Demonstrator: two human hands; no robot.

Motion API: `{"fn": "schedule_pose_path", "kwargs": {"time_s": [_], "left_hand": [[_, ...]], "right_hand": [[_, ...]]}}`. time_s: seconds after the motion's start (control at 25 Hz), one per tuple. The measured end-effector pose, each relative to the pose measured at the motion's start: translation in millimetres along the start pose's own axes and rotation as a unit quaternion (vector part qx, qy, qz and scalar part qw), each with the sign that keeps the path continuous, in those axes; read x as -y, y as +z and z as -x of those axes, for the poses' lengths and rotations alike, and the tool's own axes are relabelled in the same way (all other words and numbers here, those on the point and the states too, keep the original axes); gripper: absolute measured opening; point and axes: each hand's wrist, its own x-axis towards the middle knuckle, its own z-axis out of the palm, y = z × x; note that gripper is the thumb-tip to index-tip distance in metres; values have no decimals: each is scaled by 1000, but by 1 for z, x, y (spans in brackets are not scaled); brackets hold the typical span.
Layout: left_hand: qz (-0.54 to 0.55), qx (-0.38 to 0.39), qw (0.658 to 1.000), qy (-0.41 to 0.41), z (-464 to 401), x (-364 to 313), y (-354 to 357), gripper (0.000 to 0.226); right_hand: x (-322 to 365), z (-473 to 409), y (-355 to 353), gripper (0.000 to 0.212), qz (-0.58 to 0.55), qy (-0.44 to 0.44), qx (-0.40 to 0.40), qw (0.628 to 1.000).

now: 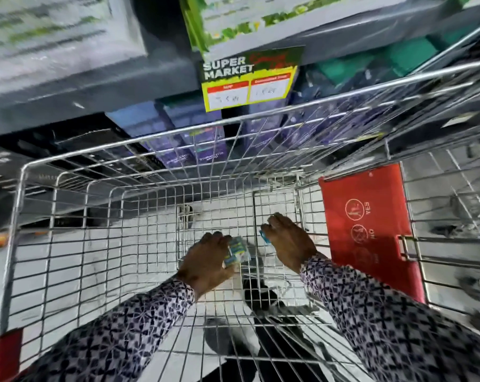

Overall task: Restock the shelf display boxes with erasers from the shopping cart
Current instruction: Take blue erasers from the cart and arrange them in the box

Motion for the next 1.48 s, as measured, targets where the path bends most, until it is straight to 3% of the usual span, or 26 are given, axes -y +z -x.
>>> {"fn": "schedule_pose_path", "kwargs": {"time_s": [0.12,0.28,0.36,0.48,0.72,0.92,1.04,1.16,1.32,1.48], "left_hand": [[34,-48,998,-29,19,-1,-26,60],[73,-138,986,-58,72,-20,-102,51],[115,-185,973,-72,116,-37,-155,58],[160,-291,940,-75,198,-63,-237,74],[93,-483,870,-46,336,-95,-389,73],[21,-519,854,-38,384,-112,-512,80],[15,-526,850,-11,382,-127,-579,70],[34,-510,859,20,353,-149,-644,49],[19,-471,881,-36,282,-169,-710,58],[-27,-483,872,-80,219,-180,-739,58]], "right_hand": [[11,8,-23,47,-13,2,-53,999],[50,40,-100,65,-86,16,-165,982],[79,67,-161,69,-110,26,-229,967],[124,121,-254,70,-143,6,-334,932],[190,197,-436,61,-380,-80,-442,808],[219,206,-587,77,-357,-164,-469,791],[205,200,-655,64,-407,-150,-520,736],[166,184,-710,45,-427,-68,-578,692],[122,143,-752,39,-385,-7,-571,725],[87,103,-765,36,-302,31,-510,805]]}}
